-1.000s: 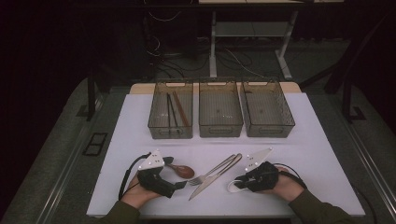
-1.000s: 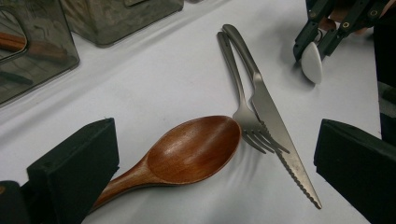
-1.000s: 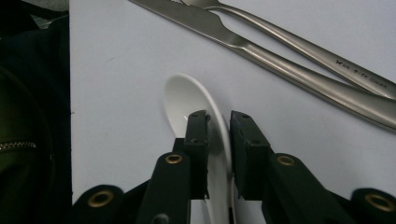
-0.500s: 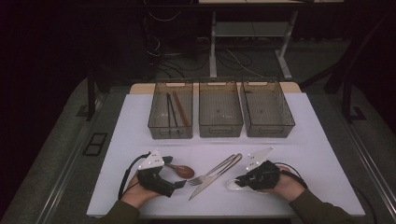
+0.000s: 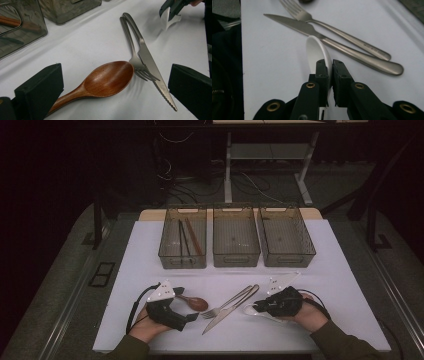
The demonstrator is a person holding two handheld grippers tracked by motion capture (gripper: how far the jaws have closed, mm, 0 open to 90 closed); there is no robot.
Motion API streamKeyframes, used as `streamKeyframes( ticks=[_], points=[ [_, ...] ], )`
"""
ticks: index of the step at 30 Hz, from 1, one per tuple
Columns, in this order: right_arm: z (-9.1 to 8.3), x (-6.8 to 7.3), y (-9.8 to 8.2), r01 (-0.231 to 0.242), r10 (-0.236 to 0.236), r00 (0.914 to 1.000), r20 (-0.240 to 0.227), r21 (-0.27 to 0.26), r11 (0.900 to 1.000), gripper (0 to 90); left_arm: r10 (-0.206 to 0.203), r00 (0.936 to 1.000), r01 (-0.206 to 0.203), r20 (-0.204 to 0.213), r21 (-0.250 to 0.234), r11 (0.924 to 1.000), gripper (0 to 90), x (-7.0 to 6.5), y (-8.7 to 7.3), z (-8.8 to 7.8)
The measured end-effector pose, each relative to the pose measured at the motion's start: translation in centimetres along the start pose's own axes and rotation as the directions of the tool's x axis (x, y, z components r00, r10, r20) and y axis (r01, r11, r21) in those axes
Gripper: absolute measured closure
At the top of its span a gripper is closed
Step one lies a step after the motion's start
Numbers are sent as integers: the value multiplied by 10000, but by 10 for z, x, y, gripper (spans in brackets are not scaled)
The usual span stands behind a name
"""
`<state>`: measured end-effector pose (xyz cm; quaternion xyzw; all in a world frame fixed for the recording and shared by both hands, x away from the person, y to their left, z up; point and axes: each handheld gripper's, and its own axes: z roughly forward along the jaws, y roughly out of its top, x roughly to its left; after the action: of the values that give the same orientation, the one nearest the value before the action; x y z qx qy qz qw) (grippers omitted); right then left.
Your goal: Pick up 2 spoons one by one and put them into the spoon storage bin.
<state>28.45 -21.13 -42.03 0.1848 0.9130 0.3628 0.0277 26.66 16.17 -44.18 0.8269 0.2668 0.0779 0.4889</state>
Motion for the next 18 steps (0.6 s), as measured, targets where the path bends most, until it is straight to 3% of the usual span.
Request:
streamKeyframes(
  ticks=[4, 18],
  points=[
    [-3, -3, 4, -472, 475, 9988, 104, -293, 9985, 830, -3, 10000, 3, 5, -6, 10000, 0, 0, 0, 0],
    [-12, -24, 19, -1014, 1096, 9921, 613, -1250, 9870, 830, 26, 10000, -26, 8, 42, 10000, 0, 0, 0, 0]
  ],
)
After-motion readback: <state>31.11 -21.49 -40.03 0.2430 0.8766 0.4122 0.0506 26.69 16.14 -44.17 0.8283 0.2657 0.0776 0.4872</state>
